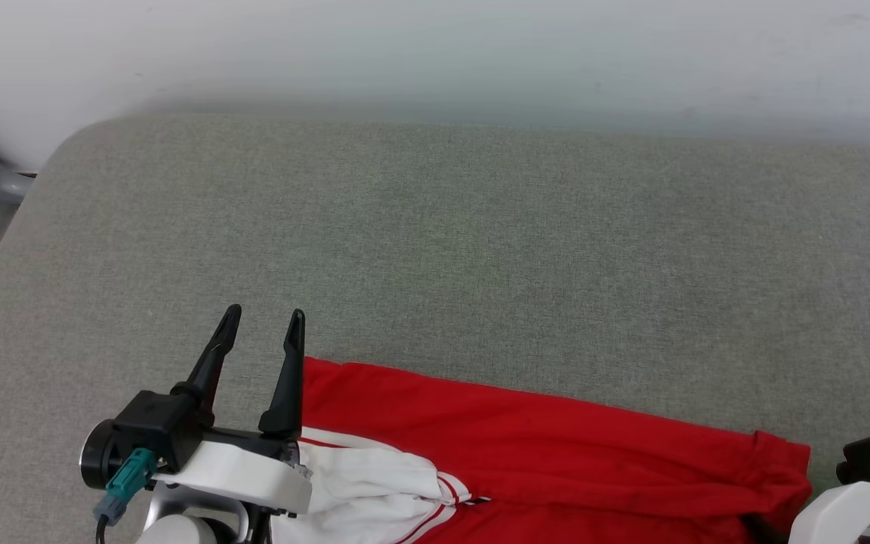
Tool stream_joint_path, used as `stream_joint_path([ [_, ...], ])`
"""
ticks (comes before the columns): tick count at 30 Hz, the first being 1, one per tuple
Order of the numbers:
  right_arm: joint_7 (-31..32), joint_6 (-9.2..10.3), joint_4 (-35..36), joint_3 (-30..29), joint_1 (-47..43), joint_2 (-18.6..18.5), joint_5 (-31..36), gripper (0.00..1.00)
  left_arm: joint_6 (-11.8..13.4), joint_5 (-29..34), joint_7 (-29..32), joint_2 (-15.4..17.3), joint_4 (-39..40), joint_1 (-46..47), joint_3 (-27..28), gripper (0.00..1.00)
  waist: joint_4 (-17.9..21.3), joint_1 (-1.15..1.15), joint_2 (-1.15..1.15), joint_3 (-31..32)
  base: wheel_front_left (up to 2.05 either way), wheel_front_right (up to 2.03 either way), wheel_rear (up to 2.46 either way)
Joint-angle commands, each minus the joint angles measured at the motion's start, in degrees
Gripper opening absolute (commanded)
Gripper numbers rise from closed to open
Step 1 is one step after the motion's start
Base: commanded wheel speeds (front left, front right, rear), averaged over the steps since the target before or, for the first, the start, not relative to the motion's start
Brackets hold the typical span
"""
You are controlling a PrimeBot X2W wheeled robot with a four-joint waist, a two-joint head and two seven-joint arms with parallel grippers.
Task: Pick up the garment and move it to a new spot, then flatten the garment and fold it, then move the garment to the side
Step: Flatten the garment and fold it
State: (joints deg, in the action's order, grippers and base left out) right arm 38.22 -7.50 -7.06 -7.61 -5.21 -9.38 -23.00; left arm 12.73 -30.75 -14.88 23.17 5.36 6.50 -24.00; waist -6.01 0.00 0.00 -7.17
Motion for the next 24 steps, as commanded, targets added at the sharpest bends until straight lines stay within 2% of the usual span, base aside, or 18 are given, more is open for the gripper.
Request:
stream_joint_path([
  [1, 1.3, 0.03, -2.0, 1.2, -0.2, 0.7, -0.7, 1.00, 0.4, 0.5, -0.2, 0.3, -0.1, 1.0, -0.1, 1.00, -0.1, 0.00, 0.00, -0.1, 0.00, 0.00, 0.00],
  [2, 1.9, 0.02, -2.9, 1.5, -0.4, 0.9, -1.1, 1.00, 0.4, 0.7, -0.2, 0.2, -0.2, 0.9, -0.2, 1.00, -0.1, 0.00, 0.00, -0.1, 0.00, 0.00, 0.00],
  [3, 2.6, 0.02, -3.6, 1.8, -0.4, 1.1, -1.4, 0.93, 0.4, 0.8, -0.2, 0.2, -0.3, 0.9, -0.3, 1.00, -0.1, 0.00, 0.00, 0.0, 0.00, 0.00, 0.00],
  [4, 3.0, 0.02, -4.1, 2.1, -0.4, 1.1, -1.6, 0.43, 0.4, 0.8, -0.2, 0.2, -0.5, 0.8, -0.3, 1.00, 0.0, 0.00, 0.00, 0.1, 0.00, 0.00, 0.00],
  [5, 3.3, 0.01, -4.4, 2.3, -0.3, 1.1, -1.9, 0.12, 0.4, 0.9, -0.3, 0.1, -0.6, 0.8, -0.4, 1.00, 0.1, 0.00, 0.00, 0.3, 0.00, 0.00, 0.00],
  [6, 3.3, 0.01, -4.7, 2.4, -0.1, 1.0, -2.0, 0.00, 0.5, 1.0, -0.3, 0.1, -0.7, 0.6, -0.5, 1.00, 0.2, 0.00, 0.00, 0.7, 0.00, 0.00, 0.00],
  [17, 2.0, 0.03, -1.2, 2.0, 1.9, -2.7, -3.7, 0.00, 1.4, 0.4, 0.7, 1.0, -1.7, -2.1, -0.6, 1.00, 2.0, 0.00, 0.00, 5.3, 0.00, 0.00, 0.00],
  [24, 4.3, 0.04, -0.1, -3.0, 0.8, -4.3, -2.7, 0.00, 2.4, 0.1, 1.3, 1.5, -1.5, -4.3, -0.7, 1.00, 3.8, 0.00, 0.00, 7.4, 0.00, 0.00, 0.00],
])
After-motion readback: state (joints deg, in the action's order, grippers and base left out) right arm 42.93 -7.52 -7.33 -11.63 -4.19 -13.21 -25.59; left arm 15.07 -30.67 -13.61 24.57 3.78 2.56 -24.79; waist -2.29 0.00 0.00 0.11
